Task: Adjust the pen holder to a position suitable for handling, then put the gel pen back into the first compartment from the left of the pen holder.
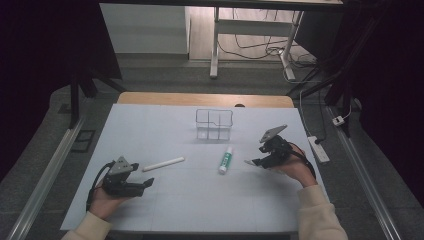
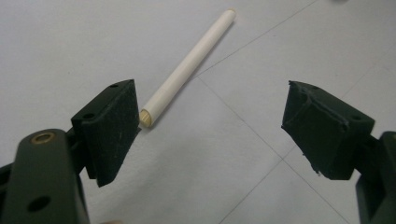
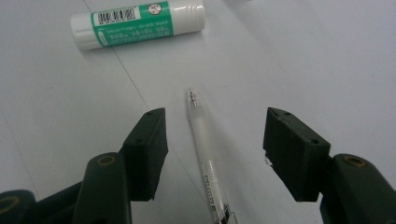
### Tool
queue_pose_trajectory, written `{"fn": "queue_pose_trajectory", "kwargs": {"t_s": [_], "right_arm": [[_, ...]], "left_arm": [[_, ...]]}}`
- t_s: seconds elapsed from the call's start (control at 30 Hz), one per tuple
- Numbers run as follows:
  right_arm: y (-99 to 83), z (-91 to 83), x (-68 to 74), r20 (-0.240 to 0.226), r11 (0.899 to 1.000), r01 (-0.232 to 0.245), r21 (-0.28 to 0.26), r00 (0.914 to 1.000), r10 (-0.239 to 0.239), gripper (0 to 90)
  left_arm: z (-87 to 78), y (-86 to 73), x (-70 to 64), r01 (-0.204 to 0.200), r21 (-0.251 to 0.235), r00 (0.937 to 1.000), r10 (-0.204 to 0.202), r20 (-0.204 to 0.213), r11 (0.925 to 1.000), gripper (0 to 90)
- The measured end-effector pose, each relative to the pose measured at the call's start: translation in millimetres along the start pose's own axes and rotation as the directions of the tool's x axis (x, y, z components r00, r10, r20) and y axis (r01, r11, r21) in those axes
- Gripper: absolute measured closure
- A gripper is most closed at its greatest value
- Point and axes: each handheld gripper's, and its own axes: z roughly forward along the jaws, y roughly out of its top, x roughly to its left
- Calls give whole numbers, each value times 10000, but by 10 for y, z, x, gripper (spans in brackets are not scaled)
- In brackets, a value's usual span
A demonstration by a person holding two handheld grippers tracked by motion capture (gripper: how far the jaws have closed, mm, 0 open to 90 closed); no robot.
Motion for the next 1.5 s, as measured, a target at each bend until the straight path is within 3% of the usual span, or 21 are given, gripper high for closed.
{"fn": "queue_pose_trajectory", "kwargs": {"t_s": [0.8, 0.97, 1.23, 1.4, 1.5], "right_arm": [[2, 291, -3, -265, 9902, 651, 1238, 9977, -623, 415], [25, 337, 14, -288, 9866, 865, 1385, 9961, -833, 528], [43, 377, -20, -848, 9834, 888, 1580, 9935, -761, 660], [46, 385, -52, -945, 9832, 930, 1569, 9924, -788, 754], [56, 387, -27, -935, 9789, 1265, 1604, 9892, -1125, 798]], "left_arm": [[19, -6, 2, -60, 88, 10000, 60, 10, 9999, 188], [23, -10, 3, -56, 123, 10000, 56, 39, 9999, 188], [27, -11, 6, -60, 152, 10000, 59, 57, 9999, 188], [34, -10, -5, -107, 218, 9999, 106, 63, 9997, 187], [32, -10, -7, -95, 206, 9999, 94, 59, 9997, 187]]}}
